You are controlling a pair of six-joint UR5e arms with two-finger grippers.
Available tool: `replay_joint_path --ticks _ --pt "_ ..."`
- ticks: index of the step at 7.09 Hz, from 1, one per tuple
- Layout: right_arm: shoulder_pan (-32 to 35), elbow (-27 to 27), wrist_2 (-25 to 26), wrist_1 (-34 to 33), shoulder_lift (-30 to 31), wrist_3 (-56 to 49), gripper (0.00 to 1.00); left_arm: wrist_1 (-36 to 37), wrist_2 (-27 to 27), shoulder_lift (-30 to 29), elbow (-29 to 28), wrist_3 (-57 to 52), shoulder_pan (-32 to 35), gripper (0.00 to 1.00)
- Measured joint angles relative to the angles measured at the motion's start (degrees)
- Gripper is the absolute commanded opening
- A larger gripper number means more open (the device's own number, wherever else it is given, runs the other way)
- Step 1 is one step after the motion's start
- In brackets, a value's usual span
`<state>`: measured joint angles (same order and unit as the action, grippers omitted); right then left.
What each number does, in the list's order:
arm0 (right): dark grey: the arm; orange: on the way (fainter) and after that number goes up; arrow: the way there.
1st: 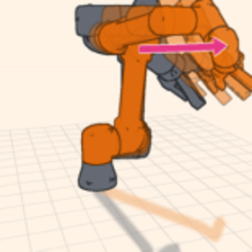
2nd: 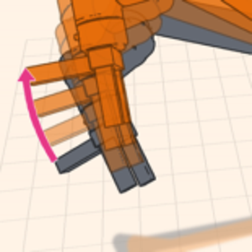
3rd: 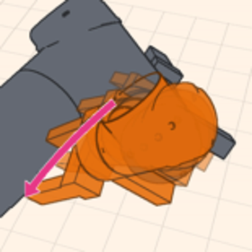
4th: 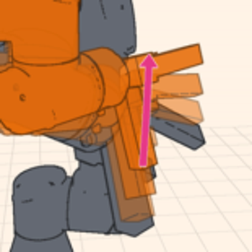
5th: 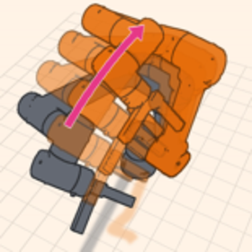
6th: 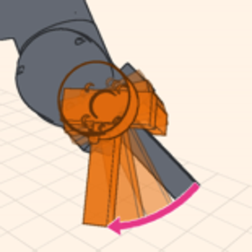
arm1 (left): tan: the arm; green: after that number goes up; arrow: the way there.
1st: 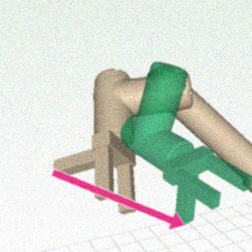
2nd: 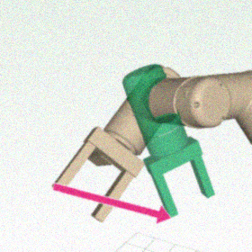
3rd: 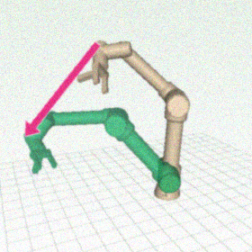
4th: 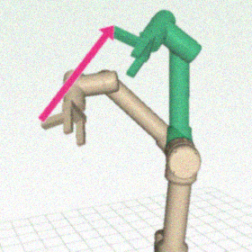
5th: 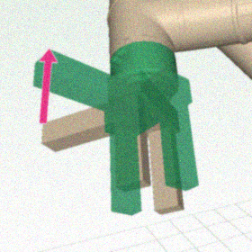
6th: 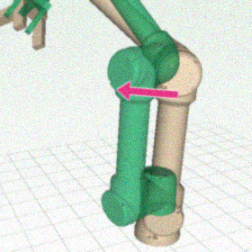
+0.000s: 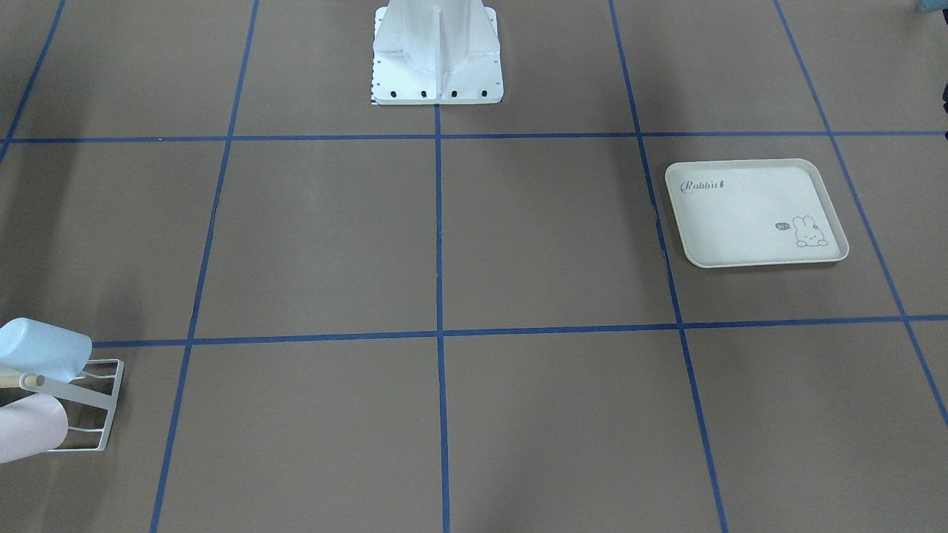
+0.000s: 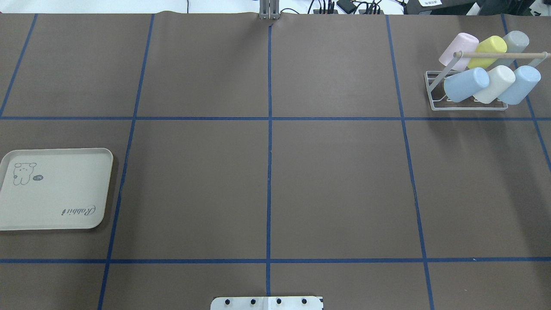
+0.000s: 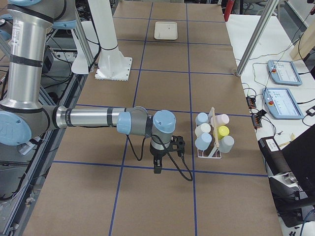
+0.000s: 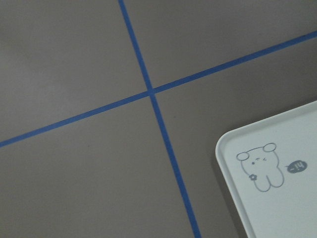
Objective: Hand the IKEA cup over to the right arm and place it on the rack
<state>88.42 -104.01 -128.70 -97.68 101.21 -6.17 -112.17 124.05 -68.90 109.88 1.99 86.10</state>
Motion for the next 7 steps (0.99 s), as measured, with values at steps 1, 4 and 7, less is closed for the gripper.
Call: replay_joint_path --ticks 1,4,7 --pt "0.29 -0.10 -0.02 -0.01 0.04 -0.11 1.00 1.12 0.05 0.34 -0.23 -3.54 3.02 1.00" --pt "0.43 -0.38 0.04 0.19 0.05 -0.19 1.00 1.37 4.49 2.40 -0.75 -6.62 6.80 1.00" --pt "0.43 -0.45 -0.14 0.21 0.04 -0.16 1.00 3.64 5.63 2.24 -0.83 1.43 6.77 1.00"
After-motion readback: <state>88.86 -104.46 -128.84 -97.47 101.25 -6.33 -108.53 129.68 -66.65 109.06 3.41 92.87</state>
